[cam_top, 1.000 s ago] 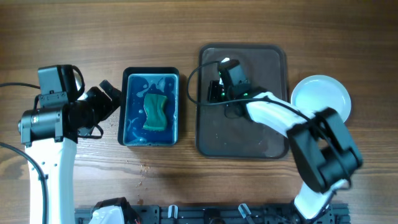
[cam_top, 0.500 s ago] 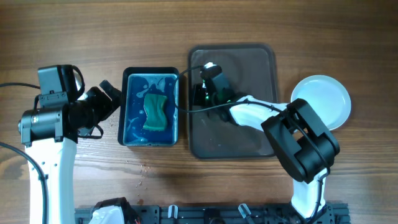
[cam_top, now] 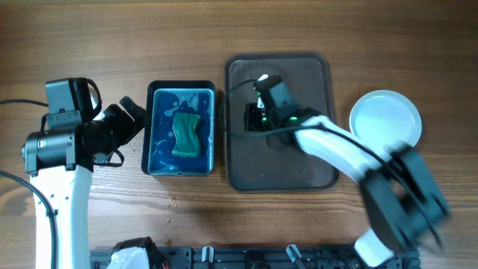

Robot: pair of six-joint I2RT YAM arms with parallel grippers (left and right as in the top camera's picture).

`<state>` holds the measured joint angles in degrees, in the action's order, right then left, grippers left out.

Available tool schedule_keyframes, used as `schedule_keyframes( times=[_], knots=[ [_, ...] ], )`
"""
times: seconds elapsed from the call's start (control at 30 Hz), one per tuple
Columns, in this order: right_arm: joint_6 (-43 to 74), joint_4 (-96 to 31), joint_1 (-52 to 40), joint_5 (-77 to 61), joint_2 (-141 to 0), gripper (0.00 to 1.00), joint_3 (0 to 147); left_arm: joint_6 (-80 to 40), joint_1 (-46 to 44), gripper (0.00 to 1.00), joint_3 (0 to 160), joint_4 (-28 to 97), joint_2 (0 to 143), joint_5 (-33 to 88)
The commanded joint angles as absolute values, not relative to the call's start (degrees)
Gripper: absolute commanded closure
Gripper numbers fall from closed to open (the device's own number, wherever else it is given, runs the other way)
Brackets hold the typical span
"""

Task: Clean dirty plates on tray and stack at the side

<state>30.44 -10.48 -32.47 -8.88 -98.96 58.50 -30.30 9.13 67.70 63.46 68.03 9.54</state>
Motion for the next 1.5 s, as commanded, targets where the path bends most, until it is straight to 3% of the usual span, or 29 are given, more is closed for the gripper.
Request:
schedule_keyframes(
  times=[0.0, 0.07, 0.1, 0.37, 0.7, 0.9, 1.07, 1.47],
  knots=[
    [19.4, -16.8, -34.5, -10.0, -81.0, 0.73, 59.1, -30.2, 9.5, 0.0, 68.4, 63.5, 67.6, 10.2],
    [18.4, -21.5, -35.6, -10.6, -72.1, 0.47, 59.1, -30.2, 9.5, 0.0, 68.4, 63.5, 67.6, 10.2],
    [18.4, -23.5, -36.1, -11.1, -68.2, 0.0, 59.1, -30.2, 9.5, 0.0, 68.4, 63.5, 67.6, 10.2],
    [20.9, -34.3, -36.3, -13.8, -47.4, 0.0, 59.1, -30.2, 9.5, 0.0, 68.4, 63.5, 67.6, 10.2],
    [16.0, -47.5, -35.9, 11.7, -31.5, 0.0, 57.4, -30.2, 9.5, 0.0, 68.4, 63.5, 67.6, 10.2],
    [13.0, -35.6, -26.6, 13.8, -19.0, 0.0, 42.8, -30.2, 9.5, 0.0, 68.4, 63.5, 67.6, 10.2],
    [7.5, -21.9, -17.2, -0.2, -7.9, 0.0, 25.6, -30.2, 9.5, 0.0, 68.4, 63.5, 67.6, 10.2],
    [7.7, 0.3, -15.6, -1.3, -0.1, 0.0, 0.0, -30.3, 9.5, 0.0, 68.4, 63.5, 67.6, 10.2]
  ],
)
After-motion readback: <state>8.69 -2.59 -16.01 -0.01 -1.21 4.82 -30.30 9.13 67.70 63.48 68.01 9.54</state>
